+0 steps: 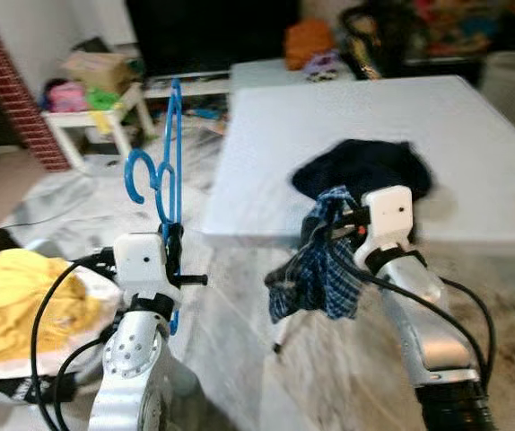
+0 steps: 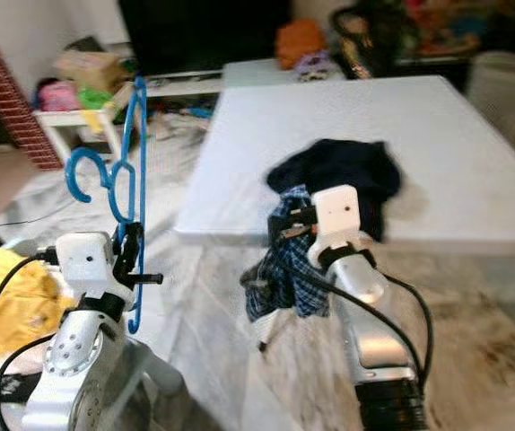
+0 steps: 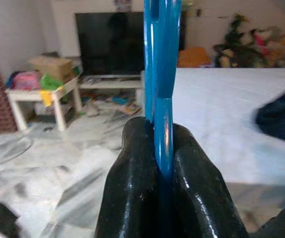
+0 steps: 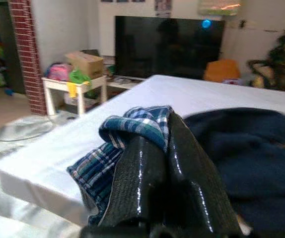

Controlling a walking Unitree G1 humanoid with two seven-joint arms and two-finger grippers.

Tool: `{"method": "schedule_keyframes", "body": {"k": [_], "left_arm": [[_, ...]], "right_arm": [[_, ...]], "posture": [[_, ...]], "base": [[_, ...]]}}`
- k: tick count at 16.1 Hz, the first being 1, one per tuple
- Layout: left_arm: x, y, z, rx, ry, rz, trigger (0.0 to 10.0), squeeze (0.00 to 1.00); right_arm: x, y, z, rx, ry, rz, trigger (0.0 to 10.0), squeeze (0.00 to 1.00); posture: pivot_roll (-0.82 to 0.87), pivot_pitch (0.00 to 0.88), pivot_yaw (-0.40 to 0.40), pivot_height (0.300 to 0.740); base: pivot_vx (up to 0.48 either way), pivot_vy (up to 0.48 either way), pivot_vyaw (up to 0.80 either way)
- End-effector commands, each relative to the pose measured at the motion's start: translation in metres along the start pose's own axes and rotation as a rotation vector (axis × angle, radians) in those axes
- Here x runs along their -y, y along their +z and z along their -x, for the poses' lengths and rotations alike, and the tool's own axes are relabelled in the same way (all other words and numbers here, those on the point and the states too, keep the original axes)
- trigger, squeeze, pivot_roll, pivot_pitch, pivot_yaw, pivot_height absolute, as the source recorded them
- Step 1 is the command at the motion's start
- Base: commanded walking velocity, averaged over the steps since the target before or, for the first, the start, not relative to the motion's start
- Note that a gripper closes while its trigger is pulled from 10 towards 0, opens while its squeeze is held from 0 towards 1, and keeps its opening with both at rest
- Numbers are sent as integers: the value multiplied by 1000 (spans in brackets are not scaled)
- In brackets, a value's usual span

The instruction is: Hang hanger

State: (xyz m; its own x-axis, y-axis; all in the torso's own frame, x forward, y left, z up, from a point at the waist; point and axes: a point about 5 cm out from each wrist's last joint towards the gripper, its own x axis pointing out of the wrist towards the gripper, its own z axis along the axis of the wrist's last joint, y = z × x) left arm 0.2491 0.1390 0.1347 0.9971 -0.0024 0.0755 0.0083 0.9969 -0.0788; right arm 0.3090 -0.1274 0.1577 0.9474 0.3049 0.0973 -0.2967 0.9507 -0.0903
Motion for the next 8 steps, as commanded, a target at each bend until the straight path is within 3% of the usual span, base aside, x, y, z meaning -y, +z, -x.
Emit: {"method": "schedule_keyframes", "body": {"k": [1, 4, 8], "left_arm": [[2, -1, 0, -9, -3, 19, 10000, 0], [3, -5, 2, -24, -14, 16, 10000, 0], [3, -8, 4, -39, -19, 22, 10000, 0]], "right_arm": [[2, 3, -3, 1, -28, 5, 10000, 0], [9, 1, -4, -13, -76, -6, 10000, 0], [10, 2, -4, -11, -90, -19, 10000, 0]], "posture": [[-46, 0, 66, 740], [-46, 0, 66, 740], [-49, 0, 69, 740]], "base": [[307, 0, 0], [306, 0, -177], [309, 0, -800]]}}
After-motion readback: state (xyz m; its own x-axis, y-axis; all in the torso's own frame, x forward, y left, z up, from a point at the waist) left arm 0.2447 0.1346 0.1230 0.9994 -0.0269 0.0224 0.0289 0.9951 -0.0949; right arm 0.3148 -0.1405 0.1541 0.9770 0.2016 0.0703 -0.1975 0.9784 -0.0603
